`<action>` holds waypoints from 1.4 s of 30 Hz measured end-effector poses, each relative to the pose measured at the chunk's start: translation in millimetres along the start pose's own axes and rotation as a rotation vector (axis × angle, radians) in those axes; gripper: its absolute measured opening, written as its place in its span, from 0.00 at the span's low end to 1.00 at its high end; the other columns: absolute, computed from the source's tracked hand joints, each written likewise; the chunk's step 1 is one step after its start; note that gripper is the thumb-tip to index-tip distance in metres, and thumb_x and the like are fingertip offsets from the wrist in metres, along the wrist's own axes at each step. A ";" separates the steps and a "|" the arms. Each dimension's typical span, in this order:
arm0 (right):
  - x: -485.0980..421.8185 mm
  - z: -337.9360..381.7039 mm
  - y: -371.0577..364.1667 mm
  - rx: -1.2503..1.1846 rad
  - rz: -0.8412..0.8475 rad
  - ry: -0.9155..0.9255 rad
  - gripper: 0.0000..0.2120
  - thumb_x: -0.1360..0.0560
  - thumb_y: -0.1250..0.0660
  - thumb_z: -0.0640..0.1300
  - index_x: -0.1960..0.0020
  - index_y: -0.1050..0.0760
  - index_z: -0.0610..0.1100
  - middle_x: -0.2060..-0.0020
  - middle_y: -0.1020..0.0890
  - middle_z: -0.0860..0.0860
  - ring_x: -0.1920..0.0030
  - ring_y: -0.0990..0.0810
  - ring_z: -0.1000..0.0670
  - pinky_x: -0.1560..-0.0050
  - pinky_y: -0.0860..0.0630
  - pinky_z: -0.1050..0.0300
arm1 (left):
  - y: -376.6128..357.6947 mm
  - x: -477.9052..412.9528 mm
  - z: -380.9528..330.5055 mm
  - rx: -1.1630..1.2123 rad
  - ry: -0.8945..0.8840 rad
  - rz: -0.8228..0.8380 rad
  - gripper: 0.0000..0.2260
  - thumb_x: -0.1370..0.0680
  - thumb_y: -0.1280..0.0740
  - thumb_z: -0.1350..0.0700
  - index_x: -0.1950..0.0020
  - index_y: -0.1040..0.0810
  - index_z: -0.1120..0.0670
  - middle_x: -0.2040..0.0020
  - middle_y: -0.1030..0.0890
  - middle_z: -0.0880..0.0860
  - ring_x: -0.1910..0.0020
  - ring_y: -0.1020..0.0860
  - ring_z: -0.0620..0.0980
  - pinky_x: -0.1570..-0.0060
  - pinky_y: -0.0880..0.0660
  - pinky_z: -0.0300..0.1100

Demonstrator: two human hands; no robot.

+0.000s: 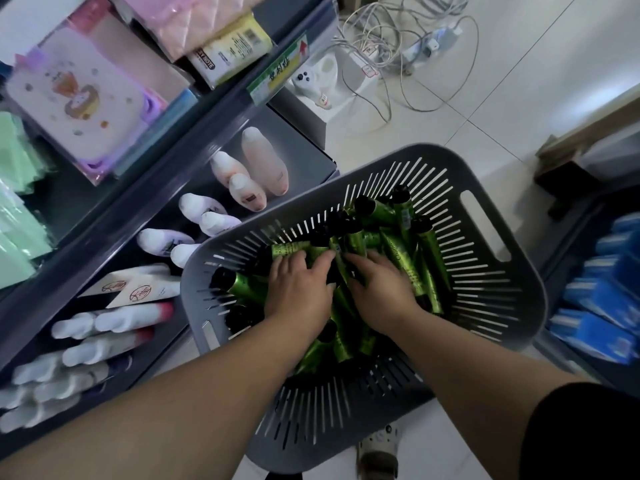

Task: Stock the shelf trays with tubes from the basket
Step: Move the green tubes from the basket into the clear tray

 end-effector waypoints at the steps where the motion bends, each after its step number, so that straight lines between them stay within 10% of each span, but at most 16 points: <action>1: 1.2 0.6 1.9 -0.088 -0.041 0.000 0.21 0.20 0.40 0.46 0.28 0.34 0.56 0.24 0.39 0.48 0.24 0.44 0.47 0.26 0.43 0.47 | 1.0 -0.3 -1.9 0.016 -0.004 -0.020 0.23 0.20 0.40 0.47 0.26 0.41 0.44 0.30 0.34 0.57 0.29 0.39 0.56 0.26 0.50 0.48; 7: 6.9 -2.1 8.9 -0.386 -0.160 -0.029 0.12 0.22 0.35 0.40 0.42 0.20 0.52 0.29 0.30 0.51 0.30 0.32 0.50 0.40 0.38 0.66 | -4.0 -2.6 -11.6 0.227 -0.013 -0.111 0.11 0.20 0.40 0.57 0.39 0.35 0.47 0.41 0.30 0.56 0.37 0.35 0.56 0.43 0.34 0.45; 10: 6.6 -5.8 15.0 -0.485 -0.233 -0.039 0.11 0.23 0.34 0.39 0.50 0.18 0.54 0.48 0.18 0.54 0.51 0.19 0.55 0.54 0.27 0.66 | 0.6 -0.9 -13.1 0.366 -0.078 -0.165 0.10 0.21 0.39 0.60 0.41 0.32 0.51 0.45 0.28 0.55 0.46 0.28 0.56 0.54 0.31 0.45; 15: 19.1 -5.4 29.9 -0.613 -0.243 -0.088 0.13 0.21 0.38 0.39 0.47 0.19 0.55 0.74 0.24 0.55 0.81 0.36 0.58 0.80 0.38 0.66 | 23.9 12.0 -15.9 0.535 -0.161 -0.215 0.11 0.21 0.40 0.62 0.40 0.28 0.52 0.43 0.26 0.52 0.50 0.27 0.50 0.54 0.31 0.39; 21: 58.6 16.2 72.8 -0.732 -0.154 -0.078 0.15 0.19 0.41 0.38 0.38 0.23 0.52 0.61 0.19 0.39 0.79 0.35 0.56 0.81 0.38 0.63 | 82.5 39.5 -14.5 0.652 -0.133 -0.305 0.13 0.21 0.38 0.63 0.40 0.23 0.50 0.41 0.24 0.51 0.44 0.26 0.47 0.48 0.37 0.28; 27: 113.0 59.2 136.6 -0.755 -0.172 0.037 0.17 0.22 0.36 0.39 0.39 0.25 0.58 0.57 0.18 0.45 0.72 0.25 0.52 0.78 0.31 0.61 | 165.4 86.4 -24.6 0.632 -0.103 -0.311 0.22 0.24 0.33 0.63 0.30 0.29 0.51 0.24 0.43 0.47 0.27 0.40 0.45 0.37 0.42 0.31; 31: 151.4 94.7 181.0 -0.742 -0.224 0.121 0.18 0.23 0.36 0.40 0.40 0.25 0.59 0.61 0.17 0.46 0.70 0.22 0.50 0.71 0.26 0.59 | 226.8 122.0 -34.2 0.622 -0.173 -0.419 0.16 0.23 0.35 0.64 0.35 0.25 0.56 0.27 0.37 0.44 0.32 0.35 0.41 0.40 0.40 0.28; 36: 201.8 143.0 239.4 -0.661 -0.272 0.318 0.19 0.25 0.34 0.34 0.38 0.24 0.52 0.37 0.28 0.59 0.51 0.18 0.51 0.63 0.20 0.64 | 300.1 177.3 -46.4 0.717 -0.187 -0.544 0.10 0.22 0.37 0.66 0.48 0.18 0.56 0.42 0.27 0.41 0.41 0.28 0.40 0.51 0.38 0.16; 42: 258.9 197.4 294.5 -0.827 -0.204 0.440 0.08 0.25 0.31 0.36 0.54 0.17 0.49 0.54 0.16 0.49 0.61 0.17 0.46 0.50 0.18 0.45 | 369.0 243.8 -52.9 0.904 -0.116 -0.530 0.08 0.22 0.34 0.59 0.49 0.20 0.46 0.42 0.23 0.43 0.42 0.25 0.40 0.42 0.32 0.32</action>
Point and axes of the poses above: each hand's wrist, its own x-axis away from the middle knuckle, its own y-axis out of the back of the hand, z = x × y, the point moved 3 cm from there along -x, towards the middle knuckle
